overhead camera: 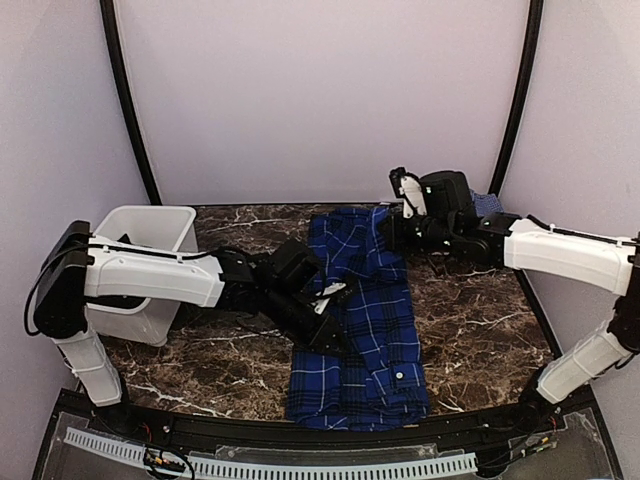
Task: Fold and stack the long sleeve shirts
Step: Place the sleeve of the rectangle-folded shirt.
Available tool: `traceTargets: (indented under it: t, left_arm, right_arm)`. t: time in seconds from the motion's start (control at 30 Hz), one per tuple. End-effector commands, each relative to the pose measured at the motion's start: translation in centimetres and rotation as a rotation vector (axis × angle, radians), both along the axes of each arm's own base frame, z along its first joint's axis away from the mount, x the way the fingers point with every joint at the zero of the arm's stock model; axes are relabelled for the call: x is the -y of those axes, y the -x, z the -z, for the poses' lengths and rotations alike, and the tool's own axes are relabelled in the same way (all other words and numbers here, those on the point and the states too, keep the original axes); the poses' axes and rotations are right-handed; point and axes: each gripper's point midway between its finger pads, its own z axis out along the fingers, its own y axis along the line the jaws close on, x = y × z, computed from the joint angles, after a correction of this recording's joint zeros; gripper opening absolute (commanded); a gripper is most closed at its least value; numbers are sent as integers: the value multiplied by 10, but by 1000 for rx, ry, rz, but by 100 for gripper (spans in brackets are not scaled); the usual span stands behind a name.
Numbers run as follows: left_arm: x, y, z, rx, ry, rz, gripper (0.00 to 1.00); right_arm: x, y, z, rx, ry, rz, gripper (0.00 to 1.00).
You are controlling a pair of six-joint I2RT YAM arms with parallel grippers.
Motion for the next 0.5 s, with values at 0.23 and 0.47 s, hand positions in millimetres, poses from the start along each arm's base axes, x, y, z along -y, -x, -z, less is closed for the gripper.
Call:
traceTargets:
  t: [0.23,0.47]
  left_arm:
    - [8,22,67,-176,-37,66,17]
    - [5,39,101,-246,-69,99,18]
  right_arm:
    - [26,25,6,-13,67,10,0]
    - [25,30,1,-5,78,-17,0]
